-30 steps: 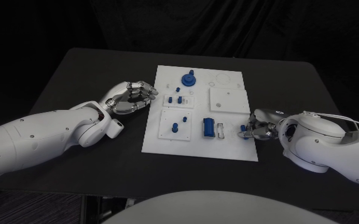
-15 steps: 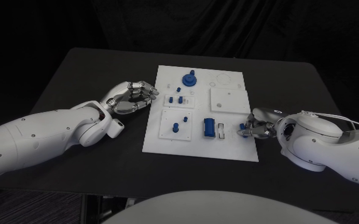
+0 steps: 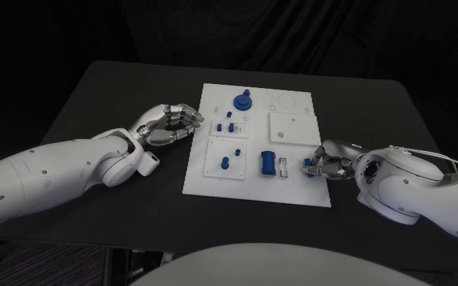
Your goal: Assemble the parts on the task board
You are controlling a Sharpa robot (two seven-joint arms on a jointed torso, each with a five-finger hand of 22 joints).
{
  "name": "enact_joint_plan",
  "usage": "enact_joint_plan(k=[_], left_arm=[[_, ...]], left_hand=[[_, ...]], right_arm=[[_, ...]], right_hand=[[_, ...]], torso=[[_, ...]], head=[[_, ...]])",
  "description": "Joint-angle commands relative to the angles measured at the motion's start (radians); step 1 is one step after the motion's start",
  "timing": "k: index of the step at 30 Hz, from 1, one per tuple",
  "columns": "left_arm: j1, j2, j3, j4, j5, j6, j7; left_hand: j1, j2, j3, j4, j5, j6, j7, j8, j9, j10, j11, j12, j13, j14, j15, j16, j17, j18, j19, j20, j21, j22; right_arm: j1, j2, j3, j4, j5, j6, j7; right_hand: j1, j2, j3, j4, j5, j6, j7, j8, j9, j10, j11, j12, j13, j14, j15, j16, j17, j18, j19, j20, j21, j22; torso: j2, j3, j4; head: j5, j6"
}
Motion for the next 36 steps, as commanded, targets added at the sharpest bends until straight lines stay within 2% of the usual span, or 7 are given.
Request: enact_joint_plan(k=[1,5,9,12,18,26,36], left_arm=[[-0.002,0.001,0.001,0.001,0.001,0.013,0.03],[-0.003,0.002,0.001,0.0,0.001,0.014,0.03],[-0.003,0.003,0.001,-0.001,0.001,0.014,0.029],[-0.003,0.004,0.001,-0.002,0.001,0.014,0.029],[-0.003,0.008,0.001,-0.005,0.001,0.017,0.028],[-0.004,0.012,0.001,-0.007,0.001,0.018,0.028],[-0.005,0.013,0.001,-0.008,0.001,0.02,0.028]], left_hand=[[-0.004,0.004,0.002,-0.004,0.002,-0.001,0.006,0.004,-0.002,0.001,0.008,-0.004,-0.001,0.002,0.006,0.005,-0.001,-0.012,-0.001,0.005,0.006,0.025],[-0.004,0.005,0.003,-0.004,0.003,-0.001,0.007,0.004,-0.002,0.003,0.009,-0.004,-0.002,0.002,0.006,0.005,-0.002,-0.012,-0.001,0.006,0.007,0.025],[-0.004,0.005,0.003,-0.004,0.003,-0.001,0.007,0.004,-0.002,0.003,0.009,-0.004,-0.002,0.002,0.006,0.005,-0.002,-0.012,-0.001,0.006,0.007,0.025],[-0.004,0.005,0.003,-0.004,0.003,-0.001,0.007,0.004,-0.002,0.003,0.009,-0.004,-0.002,0.002,0.006,0.005,-0.002,-0.012,-0.001,0.006,0.007,0.025],[-0.004,0.005,0.003,-0.004,0.003,-0.001,0.007,0.004,-0.002,0.003,0.009,-0.004,-0.002,0.002,0.006,0.005,-0.002,-0.012,-0.001,0.006,0.007,0.025],[-0.005,0.006,0.003,-0.005,0.004,-0.001,0.008,0.003,-0.002,0.004,0.01,-0.005,-0.003,0.002,0.006,0.006,-0.002,-0.012,-0.001,0.006,0.007,0.025],[-0.005,0.006,0.003,-0.005,0.004,-0.001,0.008,0.003,-0.002,0.004,0.01,-0.005,-0.003,0.002,0.006,0.006,-0.002,-0.012,-0.001,0.006,0.007,0.025]], right_arm=[[0.01,-0.004,-0.004,0.011,0.177,-0.042,0.034],[0.039,-0.003,-0.004,0.018,0.3,-0.056,0.047],[0.053,0.001,-0.004,0.019,0.384,-0.061,0.053],[0.061,0.008,-0.004,0.016,0.456,-0.058,0.056],[0.066,0.03,-0.004,-0.004,0.55,-0.037,0.056],[0.067,0.058,-0.004,-0.027,0.58,-0.013,0.043],[0.064,0.09,-0.005,-0.052,0.585,0.015,0.024]], right_hand=[[-0.002,-0.013,0.064,-0.055,0.002,0.01,0.0,0.006,-0.005,0.106,0.004,0.003,0.263,0.094,-0.005,0.004,0.205,0.0,0.01,-0.004,0.003,0.182],[-0.007,-0.016,0.072,-0.056,0.001,0.013,-0.001,0.008,-0.006,0.106,0.003,0.003,0.263,0.094,-0.006,0.004,0.205,0.0,0.011,-0.004,0.004,0.182],[-0.009,-0.017,0.075,-0.057,0.001,0.014,-0.001,0.009,-0.006,0.106,0.003,0.003,0.263,0.094,-0.006,0.004,0.204,0.0,0.011,-0.004,0.004,0.182],[-0.01,-0.017,0.076,-0.057,0.001,0.015,-0.001,0.009,-0.006,0.106,0.003,0.003,0.263,0.094,-0.006,0.004,0.203,0.0,0.011,-0.004,0.004,0.182],[-0.014,-0.019,0.082,-0.058,0.001,0.017,-0.002,0.012,-0.005,0.106,0.001,0.003,0.263,0.092,-0.005,0.002,0.195,0.001,0.009,-0.004,-0.001,0.18],[-0.02,-0.021,0.085,-0.057,0.0,0.017,-0.002,0.013,-0.004,0.106,0.001,0.003,0.263,0.091,-0.005,0.001,0.192,0.001,0.009,-0.004,-0.002,0.18],[-0.043,-0.028,0.096,-0.05,-0.001,0.006,0.0,0.013,-0.005,0.106,0.002,0.003,0.263,0.09,-0.003,-0.001,0.184,0.002,0.006,-0.003,-0.009,0.178]], torso=[[0.0,-0.0005,-0.0007],[0.0,-0.0002,-0.0005],[0.0,-0.0003,-0.0004],[-0.001,-0.0018,0.0006],[0.0,-0.0023,0.0003],[0.002,-0.0033,0.004],[0.002,-0.0015,0.0003]], head=[[-0.001,0.0],[-0.001,0.0],[0.0,0.0],[0.001,0.0],[0.0,0.0],[-0.004,0.0],[0.0,0.0]])
